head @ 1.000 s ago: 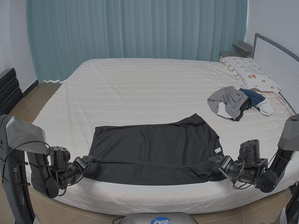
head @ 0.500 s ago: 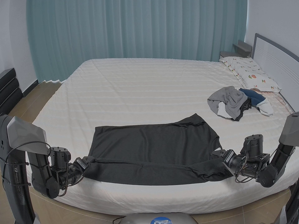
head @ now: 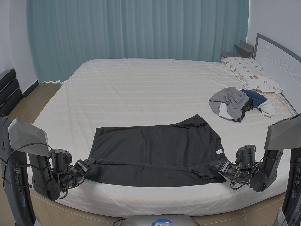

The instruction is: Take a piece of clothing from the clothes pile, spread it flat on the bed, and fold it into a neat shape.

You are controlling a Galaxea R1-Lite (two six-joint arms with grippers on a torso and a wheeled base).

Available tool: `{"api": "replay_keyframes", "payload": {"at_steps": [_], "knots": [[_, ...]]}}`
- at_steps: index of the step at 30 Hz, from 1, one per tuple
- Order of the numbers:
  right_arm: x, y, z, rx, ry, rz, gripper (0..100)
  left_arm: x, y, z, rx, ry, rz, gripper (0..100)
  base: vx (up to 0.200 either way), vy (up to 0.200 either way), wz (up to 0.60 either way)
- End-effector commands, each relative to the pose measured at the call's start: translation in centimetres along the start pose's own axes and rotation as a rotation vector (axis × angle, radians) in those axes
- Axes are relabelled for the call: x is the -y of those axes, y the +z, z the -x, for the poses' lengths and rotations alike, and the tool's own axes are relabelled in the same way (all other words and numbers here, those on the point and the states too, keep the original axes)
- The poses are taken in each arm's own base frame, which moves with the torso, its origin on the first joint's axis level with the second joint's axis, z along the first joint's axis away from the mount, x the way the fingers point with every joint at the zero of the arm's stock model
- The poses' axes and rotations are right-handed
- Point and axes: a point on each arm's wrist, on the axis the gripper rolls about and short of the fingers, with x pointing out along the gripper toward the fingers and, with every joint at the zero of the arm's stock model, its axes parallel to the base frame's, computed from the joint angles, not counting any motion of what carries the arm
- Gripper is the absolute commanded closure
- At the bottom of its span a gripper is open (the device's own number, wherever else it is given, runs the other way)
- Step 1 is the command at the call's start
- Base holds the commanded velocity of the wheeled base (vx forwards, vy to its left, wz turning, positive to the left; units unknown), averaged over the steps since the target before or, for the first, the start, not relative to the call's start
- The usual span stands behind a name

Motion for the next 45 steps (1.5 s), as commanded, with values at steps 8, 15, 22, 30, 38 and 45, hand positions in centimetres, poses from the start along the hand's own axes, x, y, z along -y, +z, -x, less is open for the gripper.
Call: {"api": "replay_keyframes", "payload": {"at_steps": [8,15,22,30,38,45], "knots": [[-4.0,1.2,2.1,0.082,0.143,0.039,0,0.0,-0.1,0.0,-0.001,0.001,-0.001,0,0.0,0.0,0.0],[-3.7,-1.3,0.3,-0.002,0.116,0.065,0,0.0,-0.1,0.0,-0.001,0.001,-0.003,0,0.0,0.0,0.0],[-2.5,-2.6,-0.5,-0.054,0.064,0.075,0,0.0,-0.1,0.0,-0.002,0.0,-0.011,0,0.0,0.0,0.0],[-2.8,-2.0,0.2,-0.034,0.083,0.066,0,0.3,-0.8,0.2,-0.022,-0.004,-0.074,0,0.0,0.0,0.0],[-4.5,-0.1,3.5,0.043,0.164,0.058,0,0.7,-0.4,0.2,0.026,0.007,-0.059,0,0.0,0.0,0.0],[-3.4,0.1,3.4,0.04,0.135,0.04,0,1.4,0.4,1.2,0.06,-0.027,-0.038,0,0.171,0.0,0.0]]}}
